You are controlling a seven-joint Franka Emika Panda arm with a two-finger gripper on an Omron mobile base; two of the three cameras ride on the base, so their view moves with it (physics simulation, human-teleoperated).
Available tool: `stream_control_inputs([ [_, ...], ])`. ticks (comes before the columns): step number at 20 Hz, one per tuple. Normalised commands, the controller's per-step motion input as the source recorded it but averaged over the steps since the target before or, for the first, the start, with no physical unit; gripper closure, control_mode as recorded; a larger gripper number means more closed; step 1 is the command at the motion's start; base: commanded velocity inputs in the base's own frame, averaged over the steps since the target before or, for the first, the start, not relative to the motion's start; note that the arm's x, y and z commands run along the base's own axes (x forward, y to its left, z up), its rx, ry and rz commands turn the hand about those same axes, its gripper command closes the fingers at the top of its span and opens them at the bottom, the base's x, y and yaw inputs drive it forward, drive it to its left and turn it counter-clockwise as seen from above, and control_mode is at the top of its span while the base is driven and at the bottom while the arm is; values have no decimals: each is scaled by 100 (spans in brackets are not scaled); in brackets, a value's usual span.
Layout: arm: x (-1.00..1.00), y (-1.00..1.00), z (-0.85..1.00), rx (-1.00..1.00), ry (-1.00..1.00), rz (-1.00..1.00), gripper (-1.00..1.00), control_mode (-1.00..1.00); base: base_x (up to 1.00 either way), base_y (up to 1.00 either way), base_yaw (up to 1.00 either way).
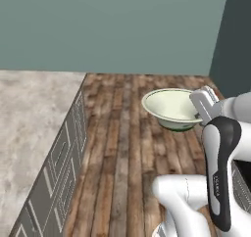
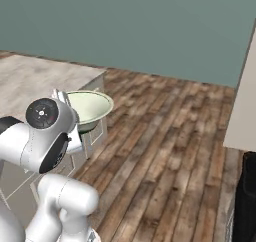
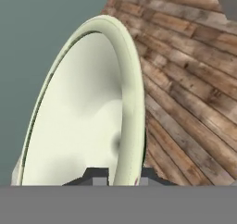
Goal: Take the smaller bowl and place it next to the appetizer plate on the dining counter , and place the larger bowl next to the plate with cooked food.
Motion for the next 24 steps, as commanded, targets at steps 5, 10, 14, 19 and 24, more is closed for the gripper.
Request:
stream_control_inputs([
  [5, 0, 0, 0, 0, 0, 0, 100, 100, 8, -28, 47],
  [10, 0, 0, 0, 0, 0, 0, 100, 100, -1, -6, 56],
  [14, 0, 0, 0, 0, 0, 0, 100, 100, -24, 1, 52],
  [19, 0, 0, 0, 0, 0, 0, 100, 100, -29, 15, 46],
  [24, 0, 0, 0, 0, 0, 0, 100, 100, -38, 63, 36],
])
